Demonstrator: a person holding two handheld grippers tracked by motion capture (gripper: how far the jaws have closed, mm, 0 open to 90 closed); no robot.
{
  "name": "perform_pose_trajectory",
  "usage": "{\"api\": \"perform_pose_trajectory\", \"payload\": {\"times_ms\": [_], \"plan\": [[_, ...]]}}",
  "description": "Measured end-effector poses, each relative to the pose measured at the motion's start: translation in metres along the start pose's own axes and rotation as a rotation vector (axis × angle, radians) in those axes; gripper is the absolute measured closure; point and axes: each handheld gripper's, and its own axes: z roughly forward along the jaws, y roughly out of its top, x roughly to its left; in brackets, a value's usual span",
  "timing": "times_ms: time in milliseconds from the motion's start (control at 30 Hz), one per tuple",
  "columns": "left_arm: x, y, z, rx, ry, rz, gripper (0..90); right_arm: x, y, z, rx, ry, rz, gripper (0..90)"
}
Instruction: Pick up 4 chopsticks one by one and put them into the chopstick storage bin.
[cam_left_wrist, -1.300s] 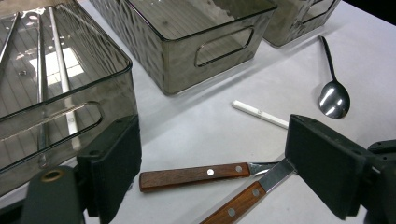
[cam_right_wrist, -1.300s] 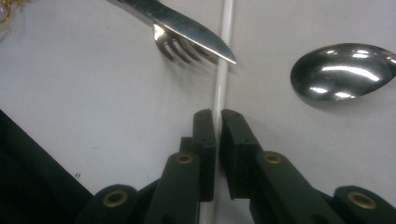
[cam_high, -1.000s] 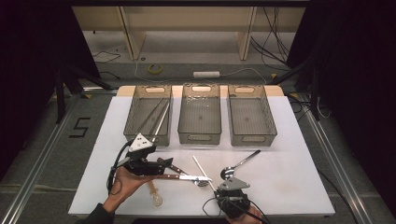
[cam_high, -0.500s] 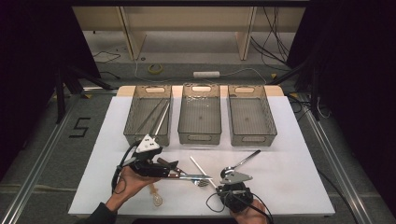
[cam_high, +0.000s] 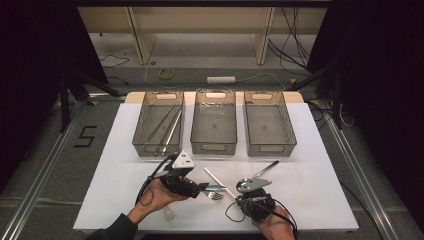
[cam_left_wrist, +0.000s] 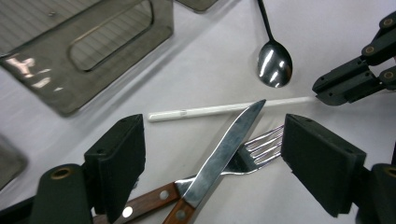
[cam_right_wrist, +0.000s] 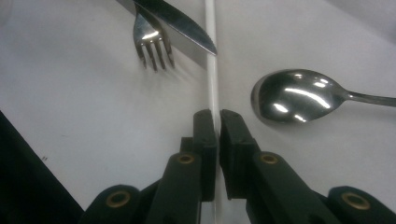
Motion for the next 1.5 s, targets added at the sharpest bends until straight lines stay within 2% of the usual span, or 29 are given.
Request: {"api": "perform_pose_trajectory", "payload": {"times_ms": [67,200,367,467,633,733,833,933,1100,1267,1367,1500], "plan": [[-0.001,0.001,0.005,0.019,-0.011,0.021,21.9,-0.002,0.001,0.0,0.0,0.007,-0.005,86.2],[-0.004,0.004,0.012,0.029,-0.019,0.035,22.5,-0.006,0.002,-0.003,0.005,0.01,-0.017,86.2],[-0.009,0.009,0.022,0.041,-0.039,0.071,23.2,-0.012,0.005,-0.009,-0.003,0.018,-0.017,86.2],[-0.012,0.012,0.03,0.072,-0.046,0.115,23.7,-0.014,0.007,-0.011,-0.001,0.018,-0.016,86.1],[-0.019,0.018,0.048,0.09,-0.047,0.16,24.9,-0.016,0.009,-0.016,-0.003,0.023,-0.016,86.2],[-0.022,0.02,0.056,0.108,-0.05,0.208,25.8,-0.016,0.01,-0.018,-0.001,0.022,-0.018,86.2],[-0.022,0.021,0.064,0.117,-0.061,0.228,27.4,-0.016,0.012,-0.018,0.005,0.022,-0.025,86.2],[-0.023,0.021,0.071,0.136,-0.04,0.273,28.7,-0.015,0.013,-0.018,0.011,0.022,-0.029,86.1],[-0.027,0.024,0.077,0.139,-0.042,0.329,31.8,-0.015,0.014,-0.019,0.014,0.023,-0.034,86.1],[-0.027,0.024,0.081,0.141,-0.05,0.366,34.4,-0.014,0.015,-0.019,0.018,0.025,-0.043,86.1],[-0.027,0.026,0.083,0.136,-0.064,0.377,36.5,-0.014,0.015,-0.019,0.022,0.029,-0.051,86.1],[-0.03,0.028,0.084,0.14,-0.083,0.412,39.9,-0.014,0.016,-0.019,0.024,0.031,-0.056,86.0]]}}
